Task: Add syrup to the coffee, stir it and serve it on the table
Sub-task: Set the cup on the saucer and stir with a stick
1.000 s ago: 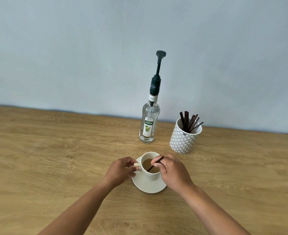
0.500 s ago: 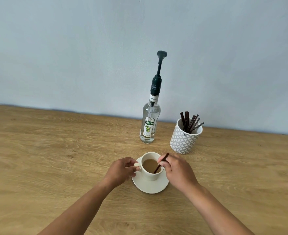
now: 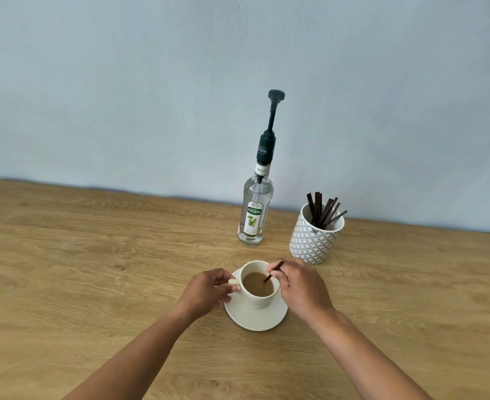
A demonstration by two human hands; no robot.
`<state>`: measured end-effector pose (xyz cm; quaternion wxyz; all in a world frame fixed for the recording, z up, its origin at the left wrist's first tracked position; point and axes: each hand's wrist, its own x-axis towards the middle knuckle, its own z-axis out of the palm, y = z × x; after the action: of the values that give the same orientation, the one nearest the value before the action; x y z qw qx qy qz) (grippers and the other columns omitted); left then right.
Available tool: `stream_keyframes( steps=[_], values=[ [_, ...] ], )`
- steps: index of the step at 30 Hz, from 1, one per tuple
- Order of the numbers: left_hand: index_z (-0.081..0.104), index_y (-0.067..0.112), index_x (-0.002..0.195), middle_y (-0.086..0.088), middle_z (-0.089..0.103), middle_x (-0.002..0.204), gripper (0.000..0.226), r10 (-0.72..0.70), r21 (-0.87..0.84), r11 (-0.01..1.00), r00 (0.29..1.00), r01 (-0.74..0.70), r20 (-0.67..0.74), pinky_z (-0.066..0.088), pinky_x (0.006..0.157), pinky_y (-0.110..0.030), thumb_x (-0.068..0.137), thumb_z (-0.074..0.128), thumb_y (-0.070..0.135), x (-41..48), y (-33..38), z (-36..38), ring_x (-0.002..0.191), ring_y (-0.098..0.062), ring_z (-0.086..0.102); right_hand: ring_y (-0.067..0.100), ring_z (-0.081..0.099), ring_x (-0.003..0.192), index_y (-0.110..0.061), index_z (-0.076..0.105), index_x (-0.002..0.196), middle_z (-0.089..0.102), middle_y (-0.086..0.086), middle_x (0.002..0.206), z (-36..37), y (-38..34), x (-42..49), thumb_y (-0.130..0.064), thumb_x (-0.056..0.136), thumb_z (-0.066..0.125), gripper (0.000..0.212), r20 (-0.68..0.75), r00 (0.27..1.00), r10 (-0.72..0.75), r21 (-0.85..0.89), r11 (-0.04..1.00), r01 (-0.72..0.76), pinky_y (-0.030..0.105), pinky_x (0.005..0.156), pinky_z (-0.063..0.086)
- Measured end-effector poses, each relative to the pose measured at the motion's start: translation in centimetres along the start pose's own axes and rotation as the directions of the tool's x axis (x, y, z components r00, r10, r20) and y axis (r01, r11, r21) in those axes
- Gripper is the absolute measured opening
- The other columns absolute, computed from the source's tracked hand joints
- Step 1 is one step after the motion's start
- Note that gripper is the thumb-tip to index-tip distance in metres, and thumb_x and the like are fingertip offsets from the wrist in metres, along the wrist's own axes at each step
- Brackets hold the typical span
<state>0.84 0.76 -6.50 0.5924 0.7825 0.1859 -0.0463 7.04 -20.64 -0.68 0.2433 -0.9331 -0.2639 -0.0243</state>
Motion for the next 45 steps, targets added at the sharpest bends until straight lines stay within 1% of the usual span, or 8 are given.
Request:
stream_keyframes(
  steps=[3, 12, 20, 22, 26, 31, 39, 45],
  values=[
    [0.074, 0.016, 0.093, 0.004, 0.077, 0.081, 0.011, -0.003, -0.002, 1.0, 1.0, 0.003, 0.003, 0.054, 0.057, -0.024, 0.083, 0.078, 0.016, 0.0, -0.1, 0.0, 0.068, -0.009, 0.073, 0.015, 0.057, 0.091, -0.034, 0.065, 0.099, 0.067, -0.007, 0.092, -0.2, 0.3, -0.5, -0.024, 0.094, 0.058, 0.013, 0.008, 1.0, -0.03, -0.01, 1.0, 0.03, 0.031, 0.082, 0.046],
    [0.075, 0.018, 0.094, -0.001, 0.078, 0.086, 0.011, 0.007, 0.023, 1.0, 1.0, -0.007, 0.003, 0.055, 0.059, -0.026, 0.083, 0.079, 0.019, 0.0, 0.0, 0.0, 0.071, -0.012, 0.075, 0.016, 0.058, 0.096, -0.035, 0.07, 0.101, 0.068, -0.005, 0.099, 0.7, -1.9, -0.5, -0.028, 0.093, 0.059, 0.015, 0.051, 0.998, -0.048, 0.129, 0.991, 0.041, 0.033, 0.087, 0.047],
    [0.074, 0.016, 0.096, -0.006, 0.078, 0.091, 0.013, 0.007, 0.022, 1.0, 1.0, -0.007, 0.008, 0.054, 0.057, -0.025, 0.084, 0.077, 0.018, 0.1, 0.0, -0.1, 0.073, -0.013, 0.074, 0.015, 0.059, 0.089, -0.027, 0.068, 0.1, 0.071, -0.01, 0.09, -0.5, -0.8, -0.1, -0.018, 0.092, 0.062, 0.014, -0.035, 0.996, -0.086, -0.068, 0.994, 0.083, 0.031, 0.081, 0.039],
    [0.074, 0.015, 0.096, -0.007, 0.078, 0.09, 0.013, 0.005, 0.017, 1.0, 1.0, -0.006, 0.007, 0.055, 0.058, -0.026, 0.084, 0.078, 0.017, 0.1, -0.1, -0.1, 0.071, -0.013, 0.074, 0.014, 0.058, 0.087, -0.028, 0.067, 0.098, 0.069, -0.011, 0.087, -0.7, -0.5, -0.5, -0.018, 0.091, 0.063, 0.012, -0.039, 0.996, -0.083, -0.053, 0.995, 0.081, 0.029, 0.08, 0.038],
    [0.074, 0.015, 0.095, -0.006, 0.078, 0.09, 0.012, 0.008, 0.015, 1.0, 1.0, -0.008, 0.005, 0.054, 0.06, -0.029, 0.084, 0.078, 0.016, 0.1, -0.1, 0.0, 0.07, -0.012, 0.073, 0.009, 0.055, 0.091, -0.029, 0.064, 0.097, 0.068, -0.014, 0.093, -0.6, -0.7, -0.9, -0.021, 0.093, 0.059, 0.01, 0.006, 0.995, -0.099, 0.037, 0.994, 0.099, 0.031, 0.088, 0.039],
    [0.073, 0.015, 0.096, 0.001, 0.077, 0.085, 0.012, 0.007, 0.035, 0.999, 1.0, -0.007, 0.008, 0.054, 0.06, -0.028, 0.084, 0.077, 0.017, 0.0, 0.0, -0.1, 0.069, -0.01, 0.073, 0.013, 0.057, 0.092, -0.031, 0.069, 0.1, 0.069, -0.009, 0.097, 0.2, -1.7, -0.8, -0.025, 0.093, 0.06, 0.013, 0.005, 0.996, -0.084, 0.112, 0.99, 0.083, 0.033, 0.088, 0.043],
    [0.073, 0.014, 0.097, 0.0, 0.077, 0.086, 0.013, 0.003, 0.045, 0.999, 1.0, -0.004, 0.014, 0.053, 0.06, -0.027, 0.085, 0.076, 0.015, -0.1, 0.3, -0.1, 0.07, -0.01, 0.073, 0.012, 0.056, 0.093, -0.029, 0.068, 0.101, 0.071, -0.014, 0.095, 0.1, -1.4, -0.2, -0.021, 0.094, 0.058, 0.014, -0.012, 0.993, -0.12, 0.005, 0.993, 0.12, 0.032, 0.089, 0.039],
    [0.073, 0.013, 0.096, 0.002, 0.076, 0.082, 0.012, 0.003, 0.047, 0.999, 1.0, -0.003, 0.013, 0.052, 0.059, -0.026, 0.085, 0.076, 0.013, -0.1, 0.4, -0.1, 0.066, -0.008, 0.071, 0.01, 0.055, 0.091, -0.028, 0.066, 0.099, 0.069, -0.016, 0.092, -0.1, -1.0, -0.8, -0.022, 0.094, 0.057, 0.012, -0.02, 0.987, -0.158, 0.015, 0.987, 0.158, 0.03, 0.091, 0.035]
  ],
)
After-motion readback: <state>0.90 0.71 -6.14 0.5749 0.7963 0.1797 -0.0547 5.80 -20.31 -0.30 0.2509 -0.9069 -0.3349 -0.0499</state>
